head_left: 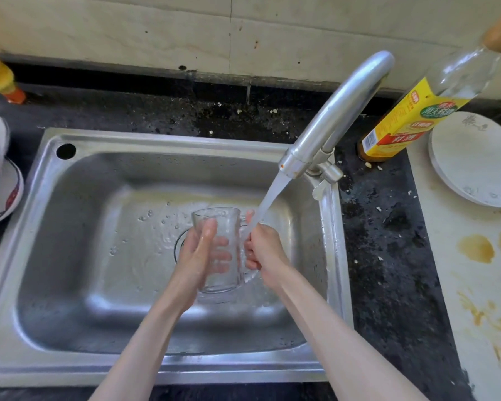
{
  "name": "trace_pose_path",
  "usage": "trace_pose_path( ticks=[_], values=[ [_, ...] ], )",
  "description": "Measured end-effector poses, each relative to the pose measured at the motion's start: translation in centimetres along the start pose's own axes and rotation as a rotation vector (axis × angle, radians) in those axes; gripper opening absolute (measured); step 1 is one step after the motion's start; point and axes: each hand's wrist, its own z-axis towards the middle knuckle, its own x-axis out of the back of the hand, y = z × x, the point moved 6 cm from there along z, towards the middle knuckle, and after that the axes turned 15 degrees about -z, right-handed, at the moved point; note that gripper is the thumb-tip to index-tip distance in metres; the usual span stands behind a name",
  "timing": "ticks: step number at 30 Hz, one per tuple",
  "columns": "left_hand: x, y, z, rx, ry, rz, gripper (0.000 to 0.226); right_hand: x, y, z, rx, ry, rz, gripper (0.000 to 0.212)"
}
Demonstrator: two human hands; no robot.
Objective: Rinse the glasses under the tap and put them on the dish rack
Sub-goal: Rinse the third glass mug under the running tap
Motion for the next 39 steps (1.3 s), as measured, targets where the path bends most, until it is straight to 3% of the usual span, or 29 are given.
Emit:
trace_pose_path(
  ticks=[4, 7, 12, 17, 20, 22, 25, 30, 33, 37, 39],
  values=[
    [1.3, 0.7, 0.2, -0.046, 0.010, -0.050, 0.040, -1.6, -1.3, -0.3, -0.021, -0.170, 0.082, 0.052],
    [1.3, 1.7, 0.4, -0.117, 0.012, -0.077, 0.040, -1.7, -1.8, -1.2, 0.106, -0.085, 0.149, 0.042],
    [1.4, 1.1, 0.4, -0.024, 0.061, -0.219, 0.063, -2.2, -1.0, -2.7, 0.211, -0.050, 0.322, 0.023],
    [0.7, 0.5, 0.7, -0.038, -0.014, -0.035, 0.046, -0.8, -1.0, -1.4, 0.004, 0.002, 0.037, 0.050],
    [-0.3, 0.6, 0.4, -0.055, -0.097, 0.074, 0.034, -0.1, -0.8, 0.3, -0.085, -0.001, -0.095, 0.055],
    [-0.9, 0.8, 0.1, -0.076, -0.082, 0.081, 0.031, 0.3, -0.8, 0.5, -0.007, 0.176, -0.250, 0.054],
    [-1.0, 0.7, 0.4, -0.097, 0.018, 0.044, 0.022, 0.1, -0.6, -1.3, 0.172, 0.459, -0.376, 0.035],
    [-0.1, 0.4, 1.1, -0.077, 0.095, -0.030, 0.060, -3.3, 0.2, -4.4, 0.438, 0.256, -0.603, 0.054],
    [0.1, 0.1, 1.0, -0.070, 0.108, -0.064, 0.054, -3.8, 0.9, -5.2, 0.536, 0.234, -0.779, 0.068],
    [-0.7, 0.1, 0.8, -0.080, 0.094, -0.063, 0.049, -2.5, 0.0, -5.3, 0.590, 0.345, -0.637, 0.054],
    [-1.5, 0.2, 0.5, -0.104, 0.069, -0.010, 0.058, -1.6, -0.9, -4.5, 0.500, 0.372, -0.528, 0.040]
  ],
)
